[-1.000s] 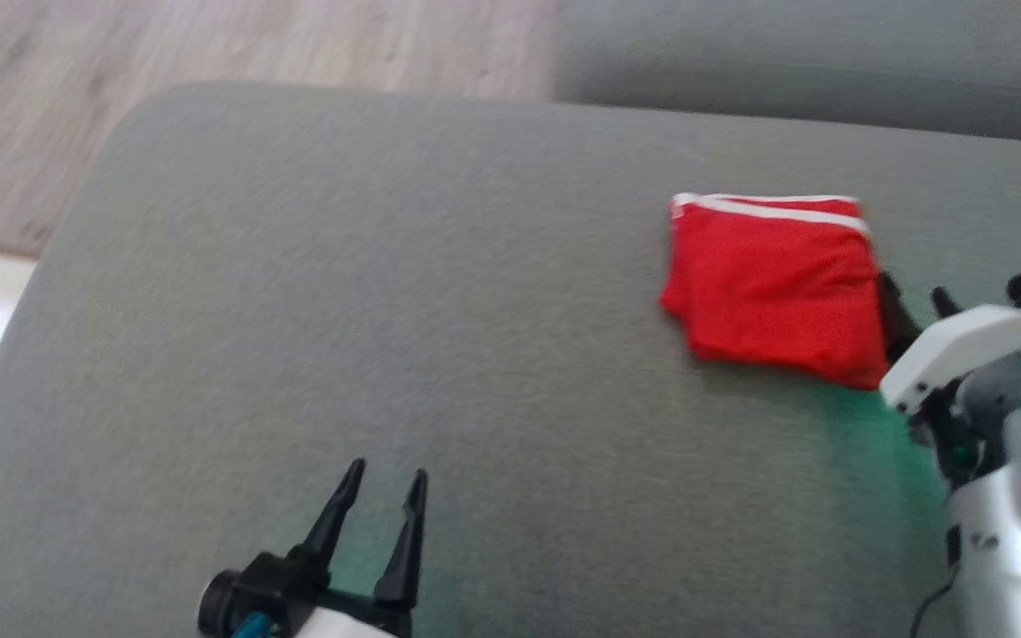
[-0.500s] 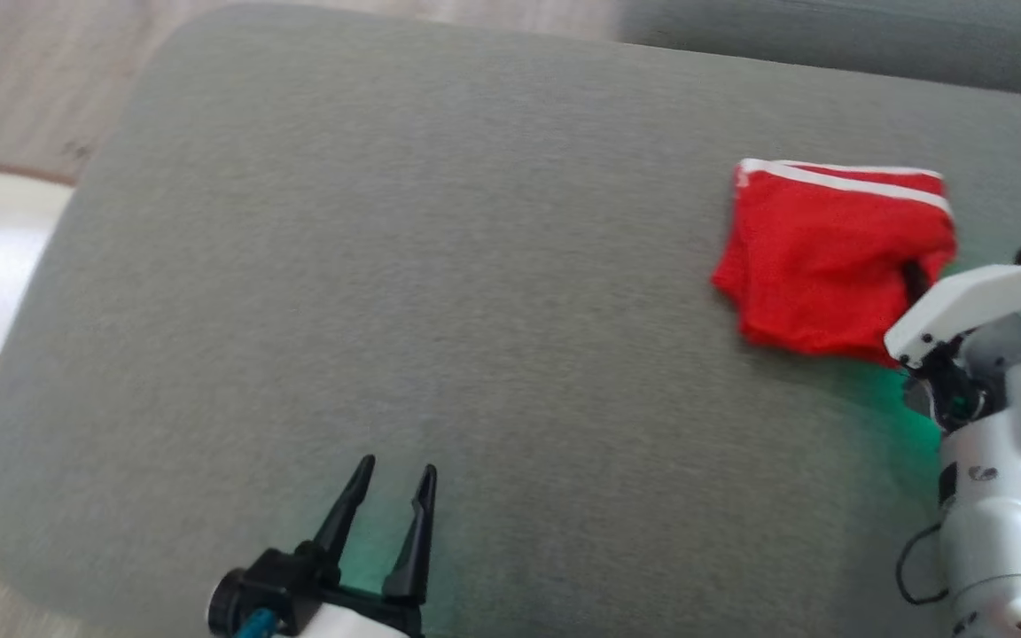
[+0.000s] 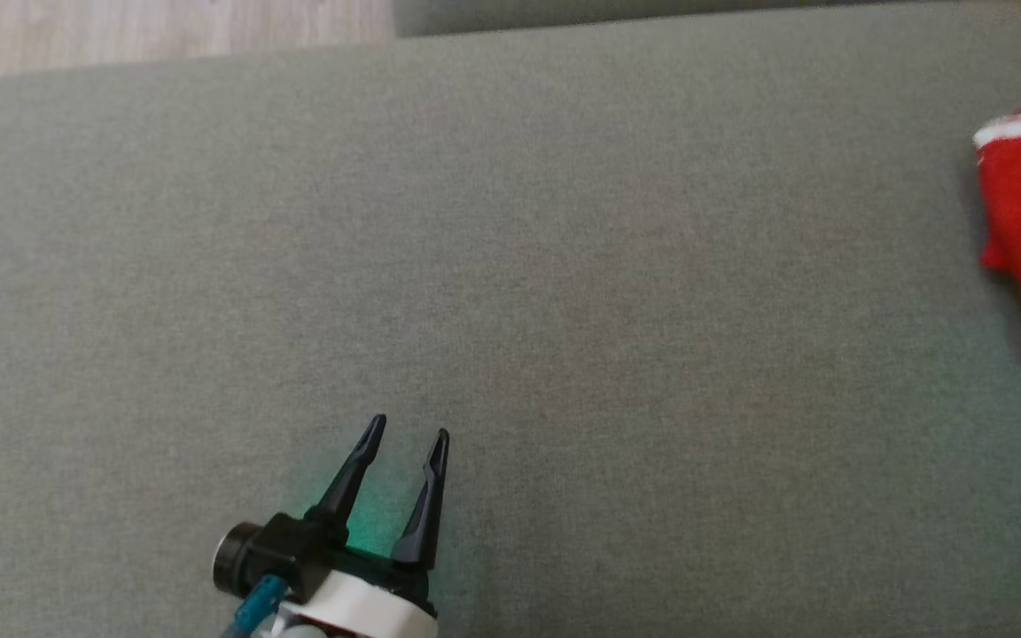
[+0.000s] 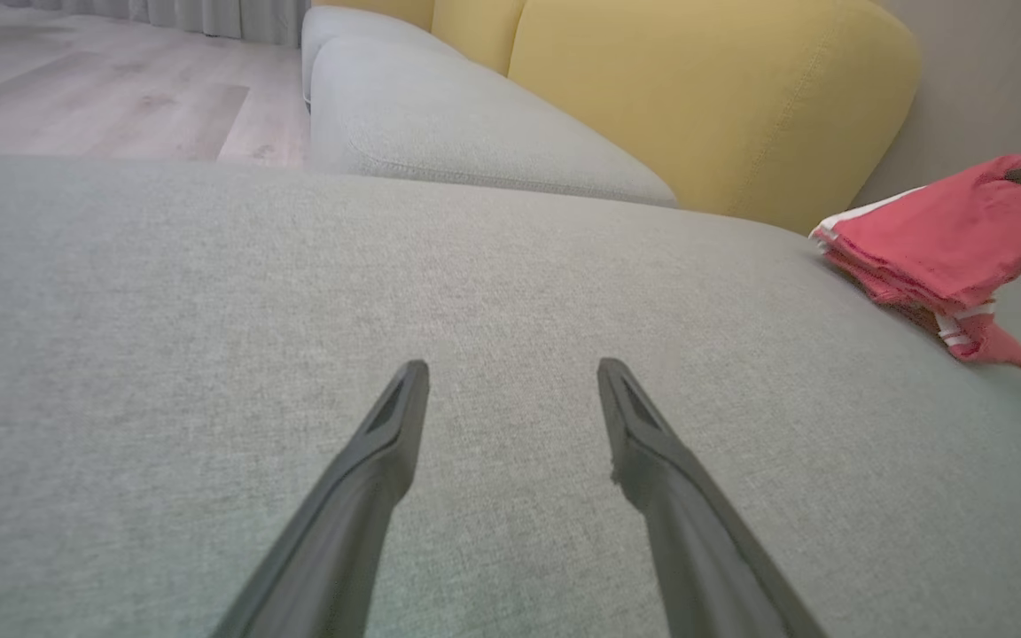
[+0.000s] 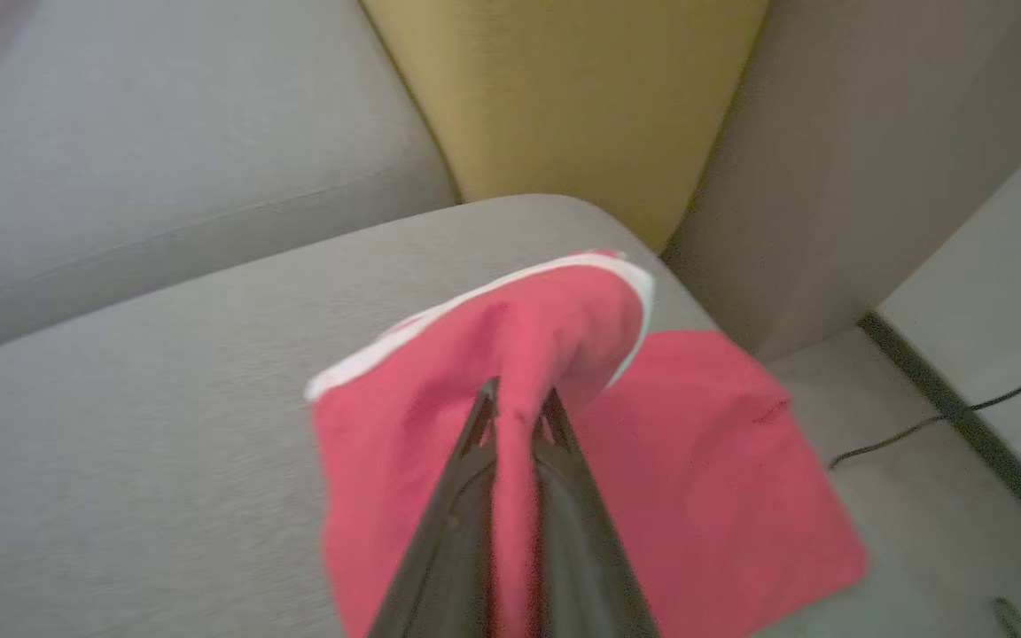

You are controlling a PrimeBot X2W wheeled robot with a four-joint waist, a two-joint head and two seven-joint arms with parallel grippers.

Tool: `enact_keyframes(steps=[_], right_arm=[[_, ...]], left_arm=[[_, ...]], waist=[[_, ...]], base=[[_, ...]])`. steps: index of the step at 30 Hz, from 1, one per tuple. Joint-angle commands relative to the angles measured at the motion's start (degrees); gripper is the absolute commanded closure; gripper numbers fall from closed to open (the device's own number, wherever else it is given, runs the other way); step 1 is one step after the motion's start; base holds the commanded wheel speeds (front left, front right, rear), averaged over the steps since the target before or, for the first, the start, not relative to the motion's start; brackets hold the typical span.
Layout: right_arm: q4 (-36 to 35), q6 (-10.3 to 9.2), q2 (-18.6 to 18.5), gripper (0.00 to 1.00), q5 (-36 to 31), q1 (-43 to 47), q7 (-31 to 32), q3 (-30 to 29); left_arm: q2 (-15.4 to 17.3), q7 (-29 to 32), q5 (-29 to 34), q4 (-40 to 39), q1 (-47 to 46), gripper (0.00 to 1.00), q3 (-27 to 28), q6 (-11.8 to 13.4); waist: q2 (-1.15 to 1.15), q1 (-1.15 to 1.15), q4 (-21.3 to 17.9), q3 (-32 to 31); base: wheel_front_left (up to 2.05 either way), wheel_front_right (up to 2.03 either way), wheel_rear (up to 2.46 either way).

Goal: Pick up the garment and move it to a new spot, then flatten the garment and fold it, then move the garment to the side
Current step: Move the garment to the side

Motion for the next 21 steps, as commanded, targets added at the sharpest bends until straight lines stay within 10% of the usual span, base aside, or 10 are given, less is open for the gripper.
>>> enact_keyframes(steps=[1, 3, 4, 5, 12, 21], right_arm=[[-1.97, -0.05, -1.75, 1.0, -1.64, -2.34, 0.52, 0.37], [-1.2, -0.05, -3.18, 0.87, -5.05, -2.5, 1.26, -1.03], [-0.8, -0.05, -3.6, 0.29, -6.88, -2.42, 1.46, -1.94], [-0.56, -0.05, -4.09, 0.0, -9.05, -2.2, 1.54, -2.64], [-4.05, -0.05, -3.61, 0.0, -17.86, 0.22, -3.67, -2.03], [-18.26, -0.05, 6.45, 0.0, -14.62, 10.42, -17.01, 3.65]], left_arm=[[0.11, -0.54, 0.34, -1.25, -1.02, 0.0, 1.12, -0.17], [0.42, -0.54, 0.27, -0.89, -0.9, 0.0, 0.95, -0.22], [0.54, -0.54, 0.2, -0.71, -0.84, 0.0, 0.93, -0.24], [0.62, -0.54, 0.14, -0.56, -0.82, 0.0, 0.88, -0.25], [0.58, -0.54, -0.83, -0.57, -0.58, 0.0, 2.06, -0.3], [0.23, -0.54, -2.19, -0.88, 2.14, 0.0, 6.16, 1.43]], waist=[[0.0, 0.0, -0.35, 1.0], [0.0, 0.0, -0.01, 1.38], [0.0, 0.0, 0.26, 1.54], [0.0, 0.0, 0.59, 1.67], [0.0, 0.0, 2.42, 0.3], [0.0, 0.0, 3.38, -7.4]], base=[[0.0, 0.0, 0.0], [0.0, 0.0, 0.0], [0.0, 0.0, 0.0], [0.0, 0.0, 0.0], [0.0, 0.0, 0.0], [0.0, 0.0, 0.0]])
